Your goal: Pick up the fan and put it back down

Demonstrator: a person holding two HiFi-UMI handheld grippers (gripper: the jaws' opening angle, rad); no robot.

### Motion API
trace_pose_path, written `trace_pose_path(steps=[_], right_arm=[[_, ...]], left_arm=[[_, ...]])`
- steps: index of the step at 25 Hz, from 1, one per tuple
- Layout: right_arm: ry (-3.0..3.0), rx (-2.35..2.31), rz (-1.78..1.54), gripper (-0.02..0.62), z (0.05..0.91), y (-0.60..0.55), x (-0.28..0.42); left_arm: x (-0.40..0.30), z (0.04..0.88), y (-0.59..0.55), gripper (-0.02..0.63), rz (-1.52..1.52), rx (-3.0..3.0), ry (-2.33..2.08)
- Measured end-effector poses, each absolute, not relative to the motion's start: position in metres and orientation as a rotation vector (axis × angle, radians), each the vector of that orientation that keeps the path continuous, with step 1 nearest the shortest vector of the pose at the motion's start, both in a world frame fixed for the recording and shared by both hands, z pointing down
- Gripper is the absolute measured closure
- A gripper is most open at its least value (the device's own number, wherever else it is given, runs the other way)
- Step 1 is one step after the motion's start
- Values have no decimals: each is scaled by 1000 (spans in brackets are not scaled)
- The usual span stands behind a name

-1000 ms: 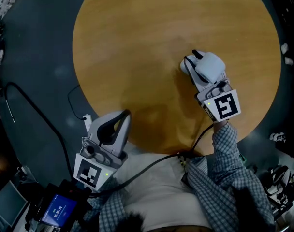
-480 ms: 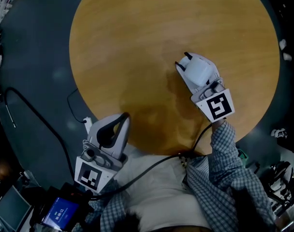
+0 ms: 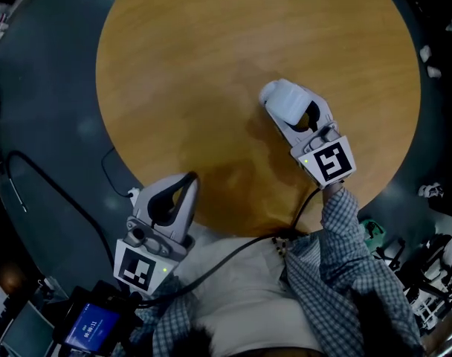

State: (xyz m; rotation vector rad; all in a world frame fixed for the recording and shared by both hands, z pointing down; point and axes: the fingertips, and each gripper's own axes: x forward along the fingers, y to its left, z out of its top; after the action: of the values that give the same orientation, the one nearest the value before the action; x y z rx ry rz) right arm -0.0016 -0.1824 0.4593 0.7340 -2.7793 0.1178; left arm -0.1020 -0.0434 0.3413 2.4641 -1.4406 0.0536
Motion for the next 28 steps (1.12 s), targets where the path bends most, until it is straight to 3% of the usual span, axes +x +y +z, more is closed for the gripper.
trace_pose_path(steps=[10,20,28], right_arm=[[-2773,880,227,415,437,-159,51],[-2825,1162,154,496,361,-155,99],[-2850,1290,117,525,318,-144,107]], left_arm=[[-76,336,-54,607,54,2567,-1313],[-42,320,-64,607,38,2723,-1175],[-37,311,-69,607,25,2810,-1136]])
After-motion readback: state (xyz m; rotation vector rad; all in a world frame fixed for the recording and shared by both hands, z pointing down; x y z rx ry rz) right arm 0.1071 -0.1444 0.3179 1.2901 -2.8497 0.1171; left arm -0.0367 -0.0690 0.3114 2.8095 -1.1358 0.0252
